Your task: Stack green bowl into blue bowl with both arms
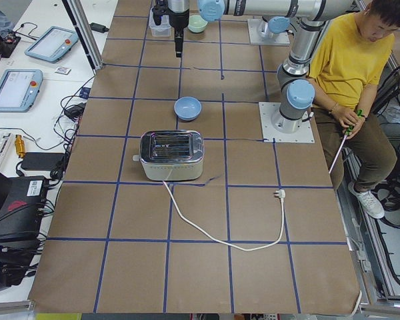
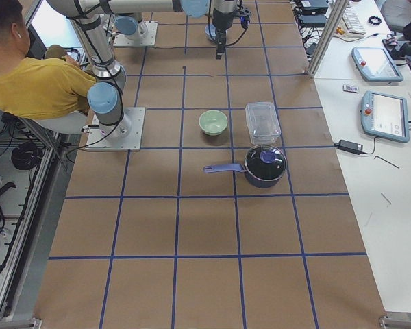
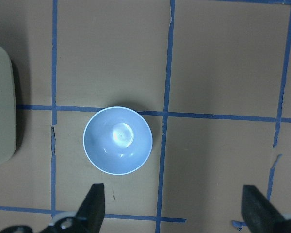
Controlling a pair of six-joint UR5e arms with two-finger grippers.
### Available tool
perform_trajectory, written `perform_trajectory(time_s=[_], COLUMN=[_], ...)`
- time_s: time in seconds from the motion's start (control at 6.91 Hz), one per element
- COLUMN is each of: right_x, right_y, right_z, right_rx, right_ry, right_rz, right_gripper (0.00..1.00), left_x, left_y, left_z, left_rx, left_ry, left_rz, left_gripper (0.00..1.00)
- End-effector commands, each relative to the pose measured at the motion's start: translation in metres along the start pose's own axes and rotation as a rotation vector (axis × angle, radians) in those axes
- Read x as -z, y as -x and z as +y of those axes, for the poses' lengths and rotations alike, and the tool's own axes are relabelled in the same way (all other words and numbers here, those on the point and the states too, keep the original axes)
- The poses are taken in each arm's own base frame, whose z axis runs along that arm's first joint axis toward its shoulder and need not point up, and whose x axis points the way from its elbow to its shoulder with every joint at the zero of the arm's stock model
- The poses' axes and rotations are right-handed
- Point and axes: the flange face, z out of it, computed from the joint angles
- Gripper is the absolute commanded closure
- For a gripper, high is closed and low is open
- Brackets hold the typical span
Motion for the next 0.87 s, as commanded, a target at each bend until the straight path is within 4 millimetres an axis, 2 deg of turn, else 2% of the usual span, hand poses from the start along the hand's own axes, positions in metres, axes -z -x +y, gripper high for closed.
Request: perform_trajectory(time_s=[0.0, 0.14, 0.29, 0.43, 0.58, 0.72], right_x=[0.0, 0.001, -0.018, -0.055, -0.093, -0.147], right_y=[-0.001, -0.001, -0.011, -0.031, -0.049, -0.059], right_z=[-0.002, -0.003, -0.024, -0.048, -0.055, -0.056], right_rx=[-0.005, -0.003, -0.027, -0.064, -0.093, -0.108], right_ry=[-0.008, -0.017, -0.009, 0.006, 0.015, 0.014], right_rz=[0.0, 0.0, 0.0, -0.005, 0.0, 0.0], right_gripper=[0.0, 0.0, 0.0, 0.0, 0.0, 0.0], left_x=[-0.085, -0.149, -0.193, -0.219, -0.238, -0.255], left_y=[0.068, 0.078, 0.076, 0.09, 0.112, 0.112], left_z=[-0.01, -0.003, 0.01, 0.011, 0.008, 0.007], left_rx=[0.01, 0.001, -0.025, -0.044, -0.021, -0.042], left_ry=[0.045, 0.042, 0.037, 0.024, 0.052, 0.081], left_rz=[0.016, 0.014, 0.011, 0.01, 0.031, 0.038], left_gripper=[0.0, 0.0, 0.0, 0.0, 0.0, 0.06])
